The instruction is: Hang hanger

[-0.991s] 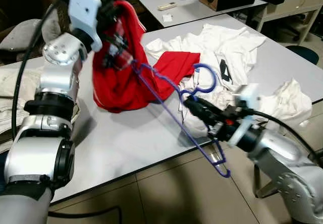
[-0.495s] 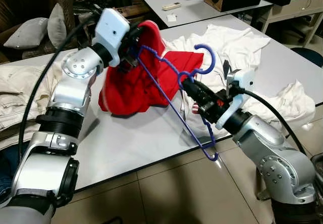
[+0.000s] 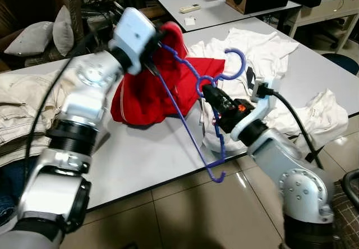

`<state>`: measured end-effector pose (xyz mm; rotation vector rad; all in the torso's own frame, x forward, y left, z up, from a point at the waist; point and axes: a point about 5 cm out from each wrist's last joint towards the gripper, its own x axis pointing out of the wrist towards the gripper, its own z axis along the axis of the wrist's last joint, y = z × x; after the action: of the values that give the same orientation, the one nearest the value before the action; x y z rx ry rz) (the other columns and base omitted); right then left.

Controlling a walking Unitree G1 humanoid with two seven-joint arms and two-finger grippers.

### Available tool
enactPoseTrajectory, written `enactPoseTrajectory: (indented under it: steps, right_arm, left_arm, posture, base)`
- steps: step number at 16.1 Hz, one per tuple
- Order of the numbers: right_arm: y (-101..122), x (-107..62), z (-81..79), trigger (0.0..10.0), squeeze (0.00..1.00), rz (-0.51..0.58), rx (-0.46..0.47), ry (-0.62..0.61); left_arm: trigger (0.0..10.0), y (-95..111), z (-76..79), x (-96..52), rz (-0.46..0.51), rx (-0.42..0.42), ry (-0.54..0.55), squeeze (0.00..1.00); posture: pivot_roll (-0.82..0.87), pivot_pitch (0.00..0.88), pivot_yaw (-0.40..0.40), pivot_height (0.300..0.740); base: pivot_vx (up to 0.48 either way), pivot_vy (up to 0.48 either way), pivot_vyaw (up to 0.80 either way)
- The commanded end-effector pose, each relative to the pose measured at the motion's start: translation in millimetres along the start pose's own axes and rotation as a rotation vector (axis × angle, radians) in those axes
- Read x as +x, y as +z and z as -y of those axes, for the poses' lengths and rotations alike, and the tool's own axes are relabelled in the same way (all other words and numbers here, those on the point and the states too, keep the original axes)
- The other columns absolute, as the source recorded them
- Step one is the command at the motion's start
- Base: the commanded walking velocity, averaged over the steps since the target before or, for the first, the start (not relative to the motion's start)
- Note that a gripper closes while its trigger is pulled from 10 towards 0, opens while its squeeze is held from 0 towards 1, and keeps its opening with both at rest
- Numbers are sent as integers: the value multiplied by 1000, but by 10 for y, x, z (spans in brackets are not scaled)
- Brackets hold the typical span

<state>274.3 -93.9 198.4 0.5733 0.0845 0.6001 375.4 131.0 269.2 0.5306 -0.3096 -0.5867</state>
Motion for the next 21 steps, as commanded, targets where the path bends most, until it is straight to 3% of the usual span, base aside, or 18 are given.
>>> enactPoseTrajectory:
  steps: [1, 6, 9, 12, 14, 17, 19, 21]
  right_arm:
    - [-35, 30, -25, 10000, 0, -38, 8, -5]
    - [23, -38, 45, 10000, 0, -60, 19, -48]
    - [62, -22, 66, 10000, 0, -65, 1, -66]
    - [97, 53, 60, 10000, 0, -70, -13, -50]
    - [86, 173, 57, 10000, 0, -94, -15, -23]
    - [38, 276, 83, 10000, 0, -122, -23, -21]
    - [61, 294, 115, 10000, 0, -98, -20, -51]
    - [170, 305, 153, 10000, 0, -18, -7, -84]
  left_arm:
    - [0, -73, -33, -15, -49, 22, 31, 0]
    - [0, -83, -359, -95, -98, 34, 209, 0]
    - [0, -95, -412, -116, -116, 38, 234, 0]
    - [0, -99, -324, -124, -110, 25, 189, 0]
    - [0, -49, -117, -87, -71, -14, 95, 0]
    - [0, 25, 65, -87, -49, -69, -9, 0]
    - [0, 33, 90, -132, -66, -89, -33, 0]
    - [0, -95, 103, -218, -161, -111, -32, 0]
  posture:
    - [11, 0, 127, 740]
    - [11, 0, 119, 740]
    - [16, 0, 104, 740]
    - [30, 0, 81, 740]
    - [44, 0, 61, 740]
    - [51, 0, 54, 740]
    - [52, 0, 57, 740]
    - [54, 0, 60, 740]
  base:
    - [0, 0, 0]
    - [0, 0, 0]
    - [0, 0, 0]
    - [0, 0, 0]
    - [0, 0, 0]
    - [0, 0, 0]
    - [0, 0, 0]
    - [0, 0, 0]
